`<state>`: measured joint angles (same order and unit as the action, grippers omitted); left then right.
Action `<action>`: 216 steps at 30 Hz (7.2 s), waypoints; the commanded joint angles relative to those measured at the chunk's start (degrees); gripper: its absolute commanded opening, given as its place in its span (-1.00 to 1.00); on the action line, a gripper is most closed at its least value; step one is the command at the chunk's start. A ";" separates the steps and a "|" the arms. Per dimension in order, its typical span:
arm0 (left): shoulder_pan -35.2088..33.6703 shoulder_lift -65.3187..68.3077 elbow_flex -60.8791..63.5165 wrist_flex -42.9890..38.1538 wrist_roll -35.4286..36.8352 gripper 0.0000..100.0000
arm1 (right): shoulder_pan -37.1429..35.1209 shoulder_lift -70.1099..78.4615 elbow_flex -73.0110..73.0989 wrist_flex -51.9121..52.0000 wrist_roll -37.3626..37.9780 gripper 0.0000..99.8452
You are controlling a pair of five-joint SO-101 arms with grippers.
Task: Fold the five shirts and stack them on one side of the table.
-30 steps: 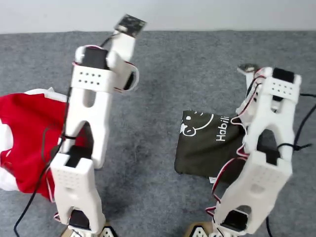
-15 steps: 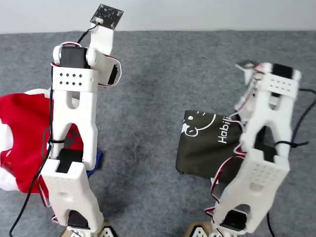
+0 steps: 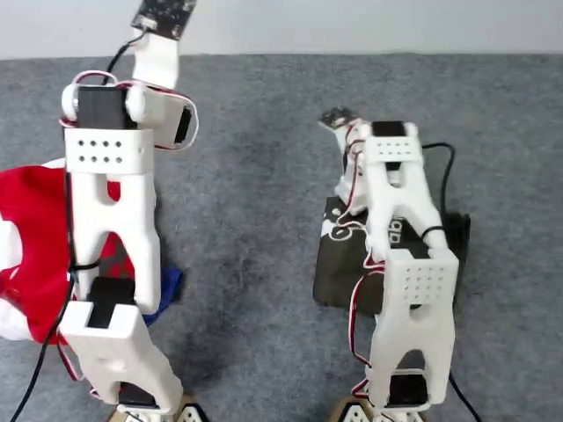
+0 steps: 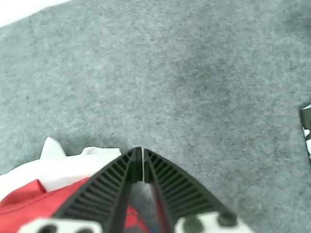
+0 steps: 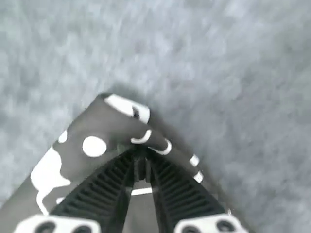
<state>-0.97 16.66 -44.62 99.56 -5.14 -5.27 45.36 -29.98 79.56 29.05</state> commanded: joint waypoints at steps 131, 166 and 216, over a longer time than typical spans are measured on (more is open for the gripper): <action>-0.79 -8.97 4.62 0.97 -0.44 -0.97 | 23.69 -19.82 9.05 -2.51 50.46 -0.98; -0.79 -8.97 4.53 0.97 -0.53 -0.97 | 14.81 -15.16 -10.73 23.43 -7.47 -0.98; -0.88 -9.05 4.79 1.05 -0.53 -0.97 | 18.15 -21.41 33.05 -13.93 -38.51 -0.26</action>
<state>-2.11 11.03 -39.52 99.65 -5.14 13.89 23.03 3.69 67.69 -8.84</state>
